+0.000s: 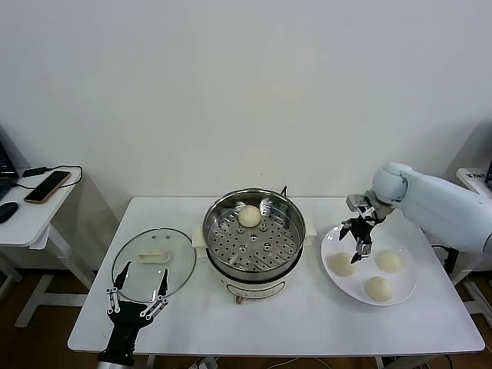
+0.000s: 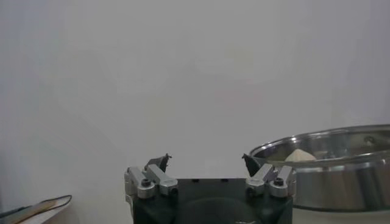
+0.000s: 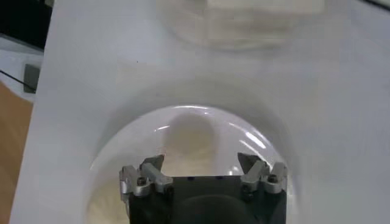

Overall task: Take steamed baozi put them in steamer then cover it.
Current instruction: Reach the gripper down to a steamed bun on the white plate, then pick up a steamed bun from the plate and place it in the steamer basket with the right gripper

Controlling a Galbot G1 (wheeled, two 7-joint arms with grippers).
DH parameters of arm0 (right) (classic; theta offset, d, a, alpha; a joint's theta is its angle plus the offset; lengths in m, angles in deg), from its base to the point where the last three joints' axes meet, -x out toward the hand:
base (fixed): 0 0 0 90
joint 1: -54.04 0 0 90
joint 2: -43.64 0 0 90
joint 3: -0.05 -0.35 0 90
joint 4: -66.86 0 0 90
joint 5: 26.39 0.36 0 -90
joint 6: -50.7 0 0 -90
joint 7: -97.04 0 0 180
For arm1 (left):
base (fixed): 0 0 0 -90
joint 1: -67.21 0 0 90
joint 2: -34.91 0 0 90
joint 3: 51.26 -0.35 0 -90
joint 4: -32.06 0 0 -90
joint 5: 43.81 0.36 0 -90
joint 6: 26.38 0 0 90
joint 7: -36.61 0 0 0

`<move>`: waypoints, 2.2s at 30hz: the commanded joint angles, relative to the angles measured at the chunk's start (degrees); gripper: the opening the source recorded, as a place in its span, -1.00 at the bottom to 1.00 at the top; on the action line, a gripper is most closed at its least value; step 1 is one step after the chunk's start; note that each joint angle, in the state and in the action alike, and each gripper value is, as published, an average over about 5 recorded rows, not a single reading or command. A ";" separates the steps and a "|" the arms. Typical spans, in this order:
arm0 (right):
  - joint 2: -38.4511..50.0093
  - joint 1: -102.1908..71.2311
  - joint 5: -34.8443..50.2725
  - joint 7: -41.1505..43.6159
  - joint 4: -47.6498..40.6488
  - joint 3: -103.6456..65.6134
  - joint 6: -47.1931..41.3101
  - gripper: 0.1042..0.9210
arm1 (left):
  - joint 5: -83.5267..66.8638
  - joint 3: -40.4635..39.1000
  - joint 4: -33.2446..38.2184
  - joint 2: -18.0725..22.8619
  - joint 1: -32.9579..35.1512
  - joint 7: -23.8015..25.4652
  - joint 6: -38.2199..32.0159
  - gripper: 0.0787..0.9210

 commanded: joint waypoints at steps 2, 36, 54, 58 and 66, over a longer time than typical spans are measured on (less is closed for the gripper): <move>0.58 -3.77 -0.21 -3.43 -0.26 -0.62 -0.85 0.76 | 0.01 0.05 -0.09 0.02 0.03 -0.06 -0.06 0.77; 2.01 17.82 1.29 6.30 7.88 6.04 -1.17 0.33 | 0.06 -0.99 0.67 -0.63 -1.03 -0.44 -0.03 0.77; -24.12 36.78 27.19 1.45 13.86 21.20 -10.33 0.32 | 0.42 -2.52 0.52 -1.02 -2.26 -0.87 -0.77 0.77; -29.46 33.42 28.04 -1.11 11.62 22.20 -11.32 0.32 | 0.40 -2.48 0.54 -0.99 -2.49 -0.95 -0.76 0.77; -36.95 27.04 29.10 -6.22 7.13 24.17 -12.97 0.31 | 0.32 -2.14 0.22 -1.27 -2.79 -0.98 -0.65 0.77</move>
